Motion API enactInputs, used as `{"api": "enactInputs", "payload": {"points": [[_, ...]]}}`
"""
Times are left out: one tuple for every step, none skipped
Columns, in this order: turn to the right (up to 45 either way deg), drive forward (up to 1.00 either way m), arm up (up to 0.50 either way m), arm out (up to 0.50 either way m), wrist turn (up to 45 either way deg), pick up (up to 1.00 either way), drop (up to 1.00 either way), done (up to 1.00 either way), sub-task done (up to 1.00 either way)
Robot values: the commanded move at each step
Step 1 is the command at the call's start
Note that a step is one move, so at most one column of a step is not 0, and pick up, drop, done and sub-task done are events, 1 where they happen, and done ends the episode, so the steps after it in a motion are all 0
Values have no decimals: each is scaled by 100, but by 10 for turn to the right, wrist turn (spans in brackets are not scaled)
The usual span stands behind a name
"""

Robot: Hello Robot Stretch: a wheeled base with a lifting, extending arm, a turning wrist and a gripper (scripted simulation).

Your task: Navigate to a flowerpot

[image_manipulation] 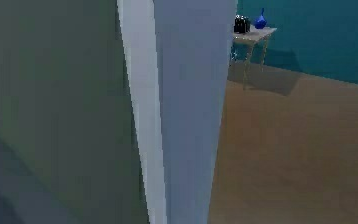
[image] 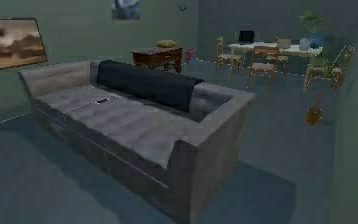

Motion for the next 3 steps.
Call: {"api": "enactInputs", "payload": {"points": [[270,0,0,0,0,0,0,0,0],[0,100,0,0,0,0,0,0,0],[30,0,0,0,0,0,0,0,0]]}}
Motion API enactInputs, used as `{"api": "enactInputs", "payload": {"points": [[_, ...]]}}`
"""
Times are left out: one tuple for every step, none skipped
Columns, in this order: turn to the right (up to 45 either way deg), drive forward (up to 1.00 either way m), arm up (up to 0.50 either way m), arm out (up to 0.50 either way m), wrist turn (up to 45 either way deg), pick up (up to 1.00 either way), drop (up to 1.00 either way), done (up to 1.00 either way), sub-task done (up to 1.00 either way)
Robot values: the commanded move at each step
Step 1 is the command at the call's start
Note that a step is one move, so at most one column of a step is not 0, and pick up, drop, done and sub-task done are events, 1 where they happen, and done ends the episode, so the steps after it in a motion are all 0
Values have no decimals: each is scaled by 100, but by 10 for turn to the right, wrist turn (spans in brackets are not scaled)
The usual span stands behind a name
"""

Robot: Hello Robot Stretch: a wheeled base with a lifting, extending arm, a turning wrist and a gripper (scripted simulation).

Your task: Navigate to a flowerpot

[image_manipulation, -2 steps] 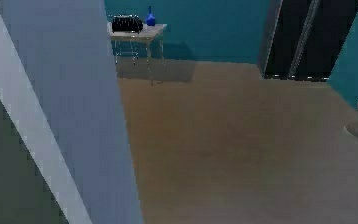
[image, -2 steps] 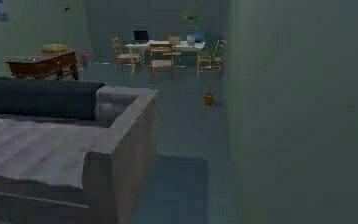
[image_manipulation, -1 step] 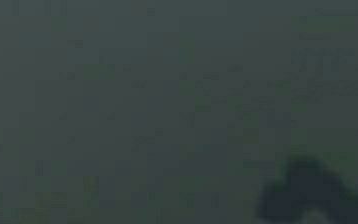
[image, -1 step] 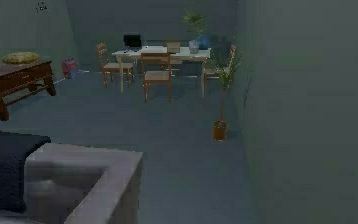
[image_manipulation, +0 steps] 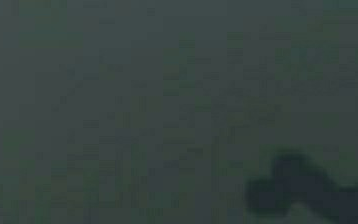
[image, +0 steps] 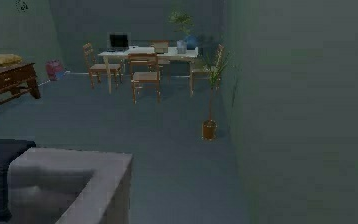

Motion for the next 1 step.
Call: {"api": "enactInputs", "payload": {"points": [[0,100,0,0,0,0,0,0,0]]}}
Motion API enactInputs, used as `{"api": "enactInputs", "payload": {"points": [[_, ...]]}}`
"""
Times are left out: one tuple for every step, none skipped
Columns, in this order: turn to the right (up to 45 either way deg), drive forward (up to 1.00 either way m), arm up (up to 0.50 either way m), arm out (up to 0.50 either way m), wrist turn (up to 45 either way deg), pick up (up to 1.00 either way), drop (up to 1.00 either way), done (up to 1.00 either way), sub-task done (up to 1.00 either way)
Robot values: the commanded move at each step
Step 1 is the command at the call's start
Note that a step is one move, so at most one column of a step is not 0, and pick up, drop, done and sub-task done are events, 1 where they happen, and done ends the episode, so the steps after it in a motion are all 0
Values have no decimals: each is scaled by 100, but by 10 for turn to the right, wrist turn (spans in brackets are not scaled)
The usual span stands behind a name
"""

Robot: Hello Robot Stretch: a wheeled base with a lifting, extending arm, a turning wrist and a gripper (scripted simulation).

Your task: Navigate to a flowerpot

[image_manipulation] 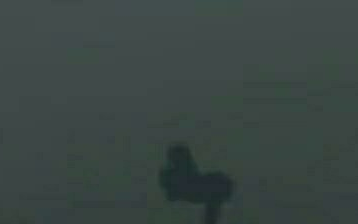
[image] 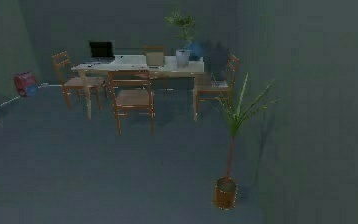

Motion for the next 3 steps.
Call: {"api": "enactInputs", "payload": {"points": [[-120,0,0,0,0,0,0,0,0],[0,80,0,0,0,0,0,0,0],[90,0,0,0,0,0,0,0,0]]}}
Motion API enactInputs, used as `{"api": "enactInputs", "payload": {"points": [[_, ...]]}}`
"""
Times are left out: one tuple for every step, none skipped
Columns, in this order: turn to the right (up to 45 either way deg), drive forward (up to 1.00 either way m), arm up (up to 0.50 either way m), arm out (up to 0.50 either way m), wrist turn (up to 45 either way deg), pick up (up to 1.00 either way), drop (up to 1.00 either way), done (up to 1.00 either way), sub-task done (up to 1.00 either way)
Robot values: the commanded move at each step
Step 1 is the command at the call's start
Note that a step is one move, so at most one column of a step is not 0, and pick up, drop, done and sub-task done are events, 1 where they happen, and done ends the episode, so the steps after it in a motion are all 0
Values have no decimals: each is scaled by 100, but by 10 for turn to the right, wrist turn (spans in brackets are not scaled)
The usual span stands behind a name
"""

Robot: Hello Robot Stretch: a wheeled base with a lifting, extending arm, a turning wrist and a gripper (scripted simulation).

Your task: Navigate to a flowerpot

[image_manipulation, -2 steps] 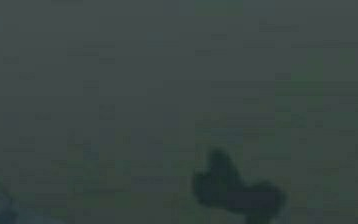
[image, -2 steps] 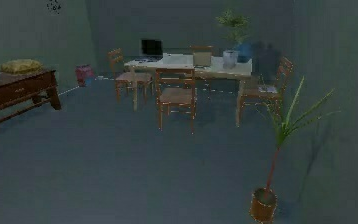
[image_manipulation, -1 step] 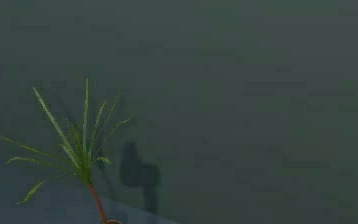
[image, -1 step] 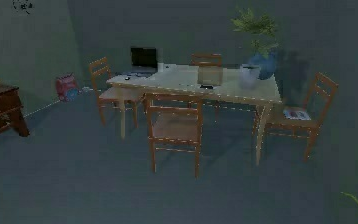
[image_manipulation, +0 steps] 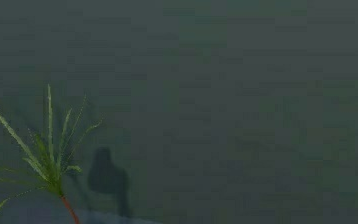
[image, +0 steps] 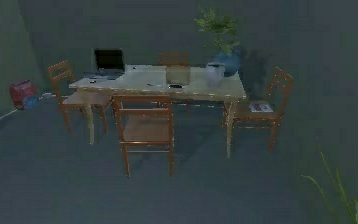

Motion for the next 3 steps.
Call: {"api": "enactInputs", "payload": {"points": [[0,65,0,0,0,0,0,0,0],[420,0,0,0,0,0,0,0,0],[0,65,0,0,0,0,0,0,0]]}}
